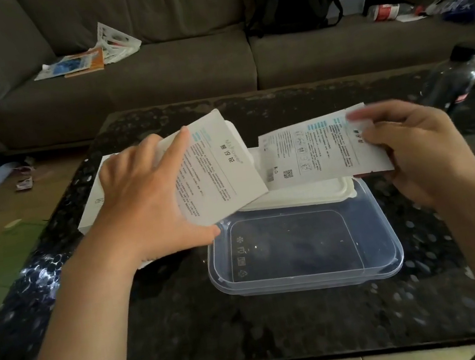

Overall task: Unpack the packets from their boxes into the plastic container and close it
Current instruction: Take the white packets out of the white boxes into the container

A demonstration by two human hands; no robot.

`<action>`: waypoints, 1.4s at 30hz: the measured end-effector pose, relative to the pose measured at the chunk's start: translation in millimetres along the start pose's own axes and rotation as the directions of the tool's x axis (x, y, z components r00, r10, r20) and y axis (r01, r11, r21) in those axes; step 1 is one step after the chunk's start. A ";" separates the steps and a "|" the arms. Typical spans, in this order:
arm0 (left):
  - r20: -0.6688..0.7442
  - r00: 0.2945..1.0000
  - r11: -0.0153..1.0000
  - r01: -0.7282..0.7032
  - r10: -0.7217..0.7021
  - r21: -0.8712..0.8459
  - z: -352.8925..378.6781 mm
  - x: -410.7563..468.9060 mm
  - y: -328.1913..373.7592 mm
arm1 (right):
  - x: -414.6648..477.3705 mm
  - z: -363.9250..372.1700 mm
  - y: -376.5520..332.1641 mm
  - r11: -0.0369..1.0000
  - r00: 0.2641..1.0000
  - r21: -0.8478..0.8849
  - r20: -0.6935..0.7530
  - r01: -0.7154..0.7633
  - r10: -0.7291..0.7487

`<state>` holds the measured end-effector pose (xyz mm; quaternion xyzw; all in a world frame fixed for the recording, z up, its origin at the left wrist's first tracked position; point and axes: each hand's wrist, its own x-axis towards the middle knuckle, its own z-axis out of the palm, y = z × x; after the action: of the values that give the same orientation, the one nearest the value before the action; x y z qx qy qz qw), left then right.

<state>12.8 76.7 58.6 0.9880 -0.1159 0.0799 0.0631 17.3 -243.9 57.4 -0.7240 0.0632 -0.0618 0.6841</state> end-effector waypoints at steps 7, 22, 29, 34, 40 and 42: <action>0.000 0.997 0.997 0.078 -0.078 0.005 4.4 0.1 -10.2 | -4.1 -12.2 -3.0 0.992 0.950 -0.074 0.301 0.105 -0.078; 0.001 0.986 0.986 0.168 -0.168 -0.004 7.6 1.9 -29.4 | 1.2 30.5 -20.9 0.864 0.921 -0.490 0.378 0.117 0.090; -0.002 0.987 0.986 0.162 -0.162 -0.041 10.3 2.4 -29.1 | 27.9 92.4 45.4 0.601 0.808 -0.784 0.453 0.158 0.378; -0.013 0.987 0.986 0.158 -0.159 -0.056 10.0 3.0 -31.4 | 9.4 92.8 68.0 0.405 0.786 -0.800 0.564 0.443 0.254; 0.002 0.991 0.988 0.134 -0.134 -0.079 11.4 2.8 -25.9 | -0.1 92.5 90.2 0.087 0.618 -0.678 0.710 0.730 0.338; 0.005 0.992 0.989 0.128 -0.128 -0.078 11.9 2.0 -25.4 | -0.6 93.4 94.8 0.122 0.564 -0.641 0.737 0.758 0.372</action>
<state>22.4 99.0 44.7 0.9902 -0.0554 0.0709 0.1066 32.5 -157.4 -42.5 -0.9165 -0.3373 0.2124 -0.0327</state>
